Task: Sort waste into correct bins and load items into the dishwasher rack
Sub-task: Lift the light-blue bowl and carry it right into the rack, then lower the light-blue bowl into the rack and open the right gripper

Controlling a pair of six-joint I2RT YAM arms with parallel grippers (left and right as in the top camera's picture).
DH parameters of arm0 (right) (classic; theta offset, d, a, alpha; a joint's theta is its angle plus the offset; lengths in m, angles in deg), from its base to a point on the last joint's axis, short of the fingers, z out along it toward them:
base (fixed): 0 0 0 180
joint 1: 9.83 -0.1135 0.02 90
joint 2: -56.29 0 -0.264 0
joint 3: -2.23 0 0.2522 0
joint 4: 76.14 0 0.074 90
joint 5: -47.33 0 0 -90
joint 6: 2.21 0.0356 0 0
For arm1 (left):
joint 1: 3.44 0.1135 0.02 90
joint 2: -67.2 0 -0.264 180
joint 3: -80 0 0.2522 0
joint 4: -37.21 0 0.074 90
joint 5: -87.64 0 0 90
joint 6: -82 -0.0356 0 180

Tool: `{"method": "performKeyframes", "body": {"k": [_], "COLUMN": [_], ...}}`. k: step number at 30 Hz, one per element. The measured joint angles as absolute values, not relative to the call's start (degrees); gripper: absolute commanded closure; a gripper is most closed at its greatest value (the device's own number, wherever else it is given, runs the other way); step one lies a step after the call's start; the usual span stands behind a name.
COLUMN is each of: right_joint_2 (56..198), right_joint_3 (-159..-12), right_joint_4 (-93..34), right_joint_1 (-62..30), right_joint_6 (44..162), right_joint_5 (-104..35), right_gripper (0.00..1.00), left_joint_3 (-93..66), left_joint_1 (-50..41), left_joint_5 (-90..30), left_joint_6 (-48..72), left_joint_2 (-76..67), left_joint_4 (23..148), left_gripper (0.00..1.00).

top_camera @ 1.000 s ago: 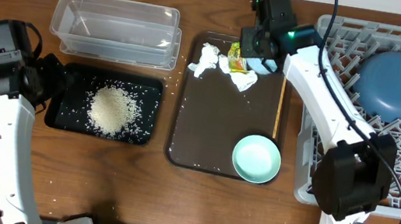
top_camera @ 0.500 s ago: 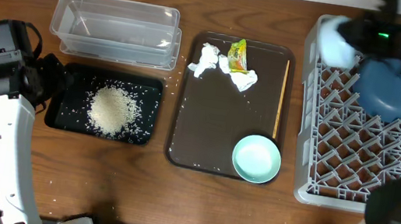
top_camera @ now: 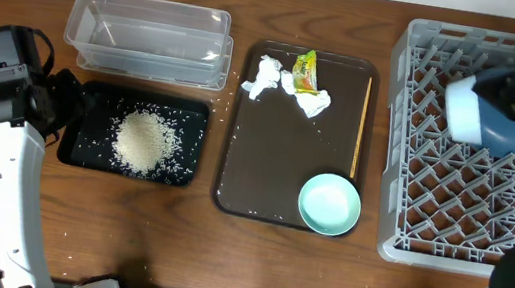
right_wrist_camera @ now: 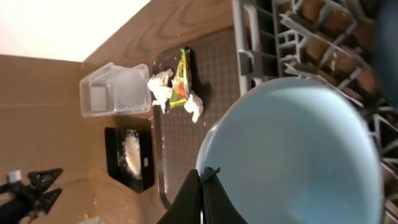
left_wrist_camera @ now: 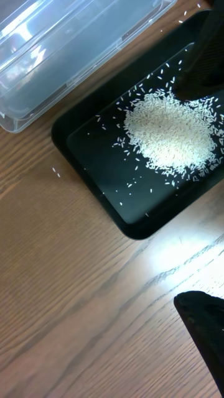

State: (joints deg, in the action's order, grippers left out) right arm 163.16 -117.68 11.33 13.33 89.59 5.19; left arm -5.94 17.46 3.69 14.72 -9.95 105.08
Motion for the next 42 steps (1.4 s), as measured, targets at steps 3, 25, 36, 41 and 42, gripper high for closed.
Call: {"method": "performKeyframes", "body": {"k": [3,25,36,41,42], "right_joint_2": [163.2,163.0,163.0,163.0,163.0], "right_joint_3": [-117.4,-92.5,-89.0,-88.9,-88.9], "right_joint_4": [14.3,5.1,4.4,4.3,4.4], "right_joint_1": [16.7,34.4,39.4,41.1,41.5], "right_joint_6": [86.3,74.3,74.3,74.5,74.6], "right_joint_5": [8.6,28.5,29.3,26.9,26.0], "right_gripper": [0.99,0.99,0.99,0.94,0.93], "left_joint_3": [-5.9,-5.9,-5.9,-5.9,-5.9], "left_joint_1": [17.5,17.5,17.5,17.5,17.5], "left_joint_5": [3.7,3.7,3.7,3.7,3.7], "left_joint_6": [14.7,14.7,14.7,14.7,14.7], "left_joint_2": [-9.9,-9.9,-9.9,-9.9,-9.9], "left_joint_4": [105.1,105.1,105.1,105.1,105.1], "left_gripper": [0.00,0.00,0.00,0.00,0.00]}}
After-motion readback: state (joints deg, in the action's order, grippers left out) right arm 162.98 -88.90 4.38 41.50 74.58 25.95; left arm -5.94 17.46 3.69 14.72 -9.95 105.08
